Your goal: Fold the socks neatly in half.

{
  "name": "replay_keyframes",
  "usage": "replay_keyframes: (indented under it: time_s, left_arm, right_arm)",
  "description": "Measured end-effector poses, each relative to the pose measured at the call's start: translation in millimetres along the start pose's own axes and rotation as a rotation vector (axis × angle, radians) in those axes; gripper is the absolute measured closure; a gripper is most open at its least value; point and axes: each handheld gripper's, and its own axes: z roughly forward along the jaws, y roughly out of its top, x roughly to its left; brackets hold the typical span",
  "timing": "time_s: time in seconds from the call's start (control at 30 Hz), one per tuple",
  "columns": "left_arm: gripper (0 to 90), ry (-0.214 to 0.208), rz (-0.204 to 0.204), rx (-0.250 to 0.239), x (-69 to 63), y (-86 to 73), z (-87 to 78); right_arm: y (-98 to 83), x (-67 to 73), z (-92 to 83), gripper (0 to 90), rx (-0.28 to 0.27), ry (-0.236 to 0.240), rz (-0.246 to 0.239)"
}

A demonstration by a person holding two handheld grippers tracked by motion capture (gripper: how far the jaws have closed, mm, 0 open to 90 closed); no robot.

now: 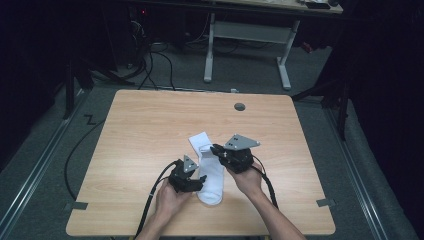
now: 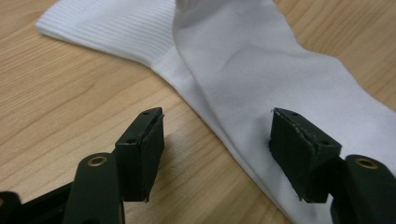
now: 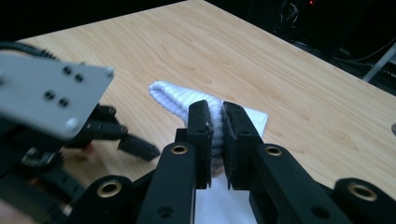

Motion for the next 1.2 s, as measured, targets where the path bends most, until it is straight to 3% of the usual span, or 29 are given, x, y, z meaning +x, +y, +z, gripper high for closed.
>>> replay_keyframes:
  time_s: [0.3,0.4,0.57,0.67,0.93,1.03,1.2]
  left_arm:
    - [36.1,-0.022,0.024,-0.004,-3.0,-4.0,-3.7]
    - [36.3,-0.027,0.029,-0.009,-4.5,-5.8,-5.1]
    - [36.2,-0.033,0.033,-0.011,-5.3,-7.5,-6.5]
    - [36.2,-0.029,0.032,-0.013,-5.6,-7.8,-6.6]
    - [36.2,-0.04,0.039,-0.011,-4.7,-7.6,-6.6]
    - [36.1,-0.043,0.04,-0.011,-4.8,-7.6,-6.5]
    - [36.1,-0.046,0.041,-0.012,-4.8,-7.5,-6.2]
  right_arm:
    - [19.5,-5.1,35.8,82.5,0.058,0.006,-0.007]
    - [20.9,-4.3,48.9,82.5,0.097,0.002,-0.012]
    - [19.2,-7.0,65.6,82.4,0.093,0.033,0.018]
    - [16.6,-6.8,74.7,82.3,0.114,0.049,0.008]
    - [18.8,-6.6,81.1,82.1,0.111,0.077,0.007]
    - [19.5,-4.6,87.3,81.6,0.123,0.107,-0.022]
    - [21.9,-2.1,89.1,81.6,0.129,0.115,-0.035]
